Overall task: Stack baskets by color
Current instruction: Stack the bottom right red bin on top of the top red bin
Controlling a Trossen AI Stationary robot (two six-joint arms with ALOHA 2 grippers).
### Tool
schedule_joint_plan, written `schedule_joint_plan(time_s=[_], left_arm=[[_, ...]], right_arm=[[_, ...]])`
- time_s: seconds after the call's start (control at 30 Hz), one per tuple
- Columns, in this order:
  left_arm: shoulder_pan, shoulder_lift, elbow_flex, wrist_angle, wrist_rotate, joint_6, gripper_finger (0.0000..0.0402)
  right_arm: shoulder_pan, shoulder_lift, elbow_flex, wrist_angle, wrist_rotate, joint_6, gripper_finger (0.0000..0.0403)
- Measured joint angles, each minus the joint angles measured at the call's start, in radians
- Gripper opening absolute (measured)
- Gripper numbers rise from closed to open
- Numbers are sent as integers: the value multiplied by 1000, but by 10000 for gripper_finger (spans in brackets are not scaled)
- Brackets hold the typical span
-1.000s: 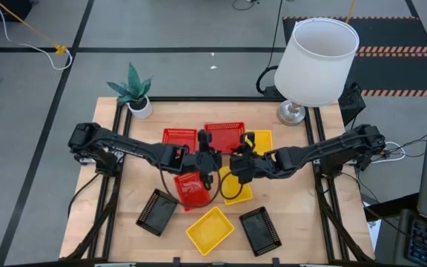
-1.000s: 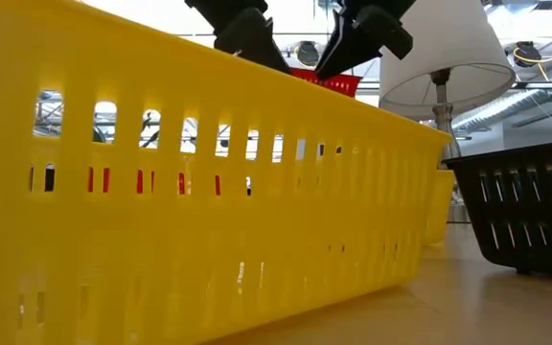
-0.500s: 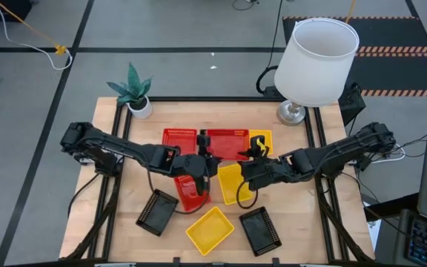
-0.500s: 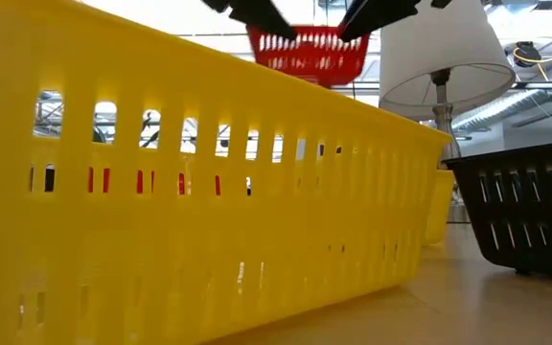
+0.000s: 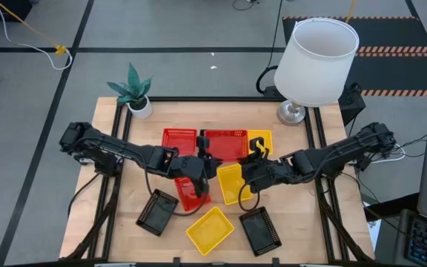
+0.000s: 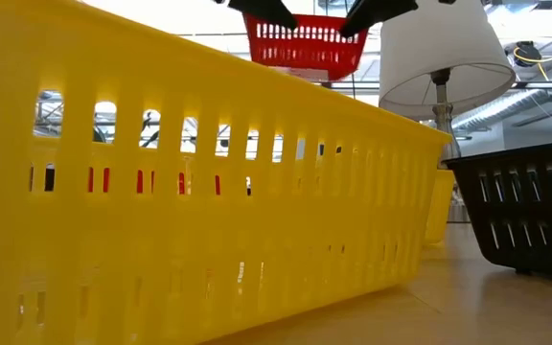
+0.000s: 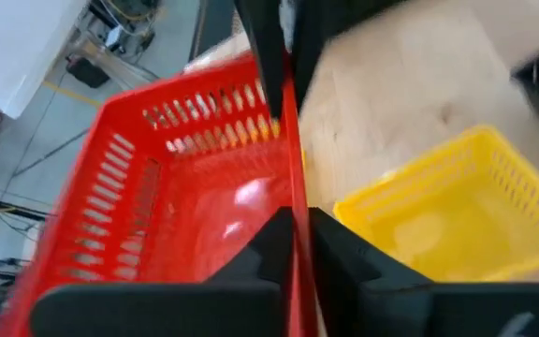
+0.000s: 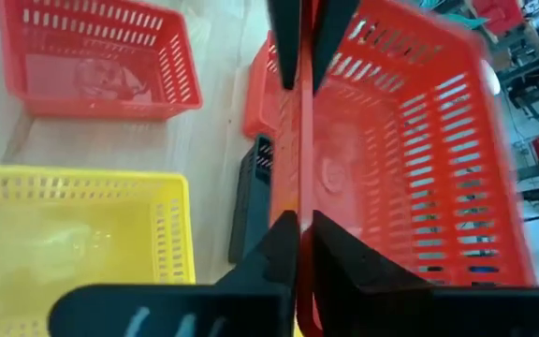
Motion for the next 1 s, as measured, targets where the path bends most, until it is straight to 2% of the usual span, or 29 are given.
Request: schedule_joint_plan(time_s=[0.07,0.23,0.4,0.5,0.63,1.0], left_arm=[[0,-1,0,0,-3,-44,83],[-10,-1,0,19,-26,-38,170],[-12,-1,4,-30,-27,-86,208],[-8,9,43,-133,-31,-150,206],[0,46,84,-234,-55,-190,183],[30,84,94,-218,-52,-138,98]], right_arm=[[-3,11,0,10,1,-4,6],[-12,59,0,60,-1,-47,5],[-32,86,-1,82,-2,-71,4],[-44,88,-1,86,-16,-70,4],[-54,90,-1,87,-30,-58,5],[-57,90,-1,81,-31,-37,6]])
